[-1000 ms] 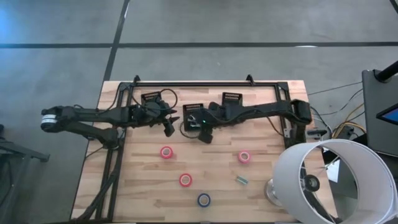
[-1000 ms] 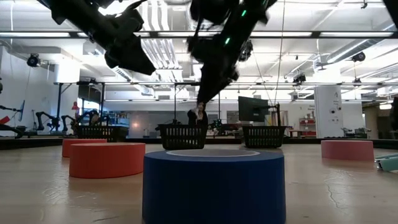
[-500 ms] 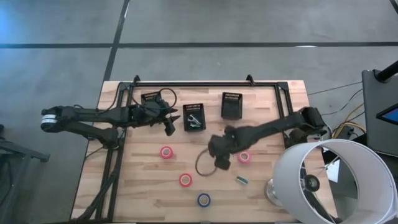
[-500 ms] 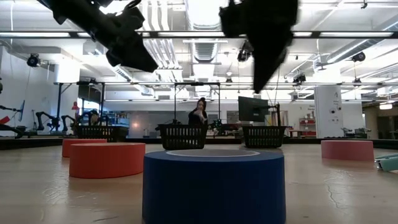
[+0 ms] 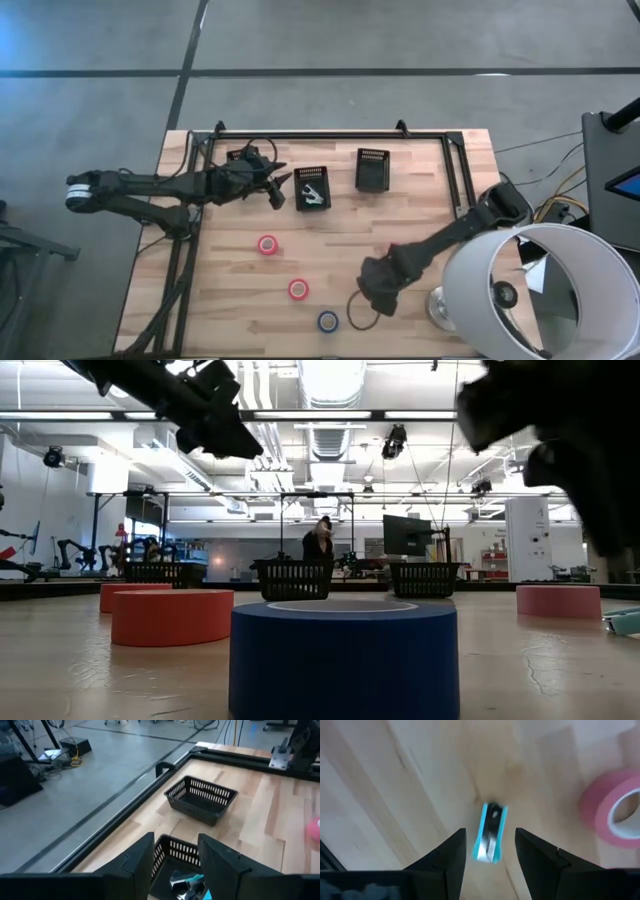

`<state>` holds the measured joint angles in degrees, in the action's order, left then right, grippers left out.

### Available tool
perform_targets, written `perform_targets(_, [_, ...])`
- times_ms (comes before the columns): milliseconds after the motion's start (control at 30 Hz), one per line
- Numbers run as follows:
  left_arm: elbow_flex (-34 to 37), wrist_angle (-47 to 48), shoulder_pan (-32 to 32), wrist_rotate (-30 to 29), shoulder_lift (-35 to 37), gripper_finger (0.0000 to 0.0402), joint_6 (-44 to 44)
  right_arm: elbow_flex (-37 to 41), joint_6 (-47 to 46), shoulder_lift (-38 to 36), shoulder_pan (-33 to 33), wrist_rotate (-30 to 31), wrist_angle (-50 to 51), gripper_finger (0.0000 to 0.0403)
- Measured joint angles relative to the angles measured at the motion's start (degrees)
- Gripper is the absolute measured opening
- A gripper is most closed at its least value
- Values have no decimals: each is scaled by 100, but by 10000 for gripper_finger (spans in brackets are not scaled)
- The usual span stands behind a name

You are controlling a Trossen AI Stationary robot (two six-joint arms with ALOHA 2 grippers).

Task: Pick and place Stapler, Stapler remover, tape
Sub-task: Put the blue staple remover into the middle black bin

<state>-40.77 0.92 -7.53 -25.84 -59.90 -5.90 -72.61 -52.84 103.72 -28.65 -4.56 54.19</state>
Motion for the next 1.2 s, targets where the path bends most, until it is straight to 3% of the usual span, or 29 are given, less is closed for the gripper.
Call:
perform_targets(333, [0, -39, 0, -1, -2, 156, -102, 403, -571, -4, -194, 7, -159, 169])
perform_targets(567, [0, -287, 0, 0, -4, 156, -80, 698, -717, -4, -213, -188, -1027, 169])
perform_targets(733, [-2, -587, 0, 0, -4, 156, 3, 797, -723, -10, -220, -24, -1091, 169])
perform_targets(1200, [-2, -604, 0, 1, -4, 156, -10, 574, 56, -13, -222, 24, -937, 169])
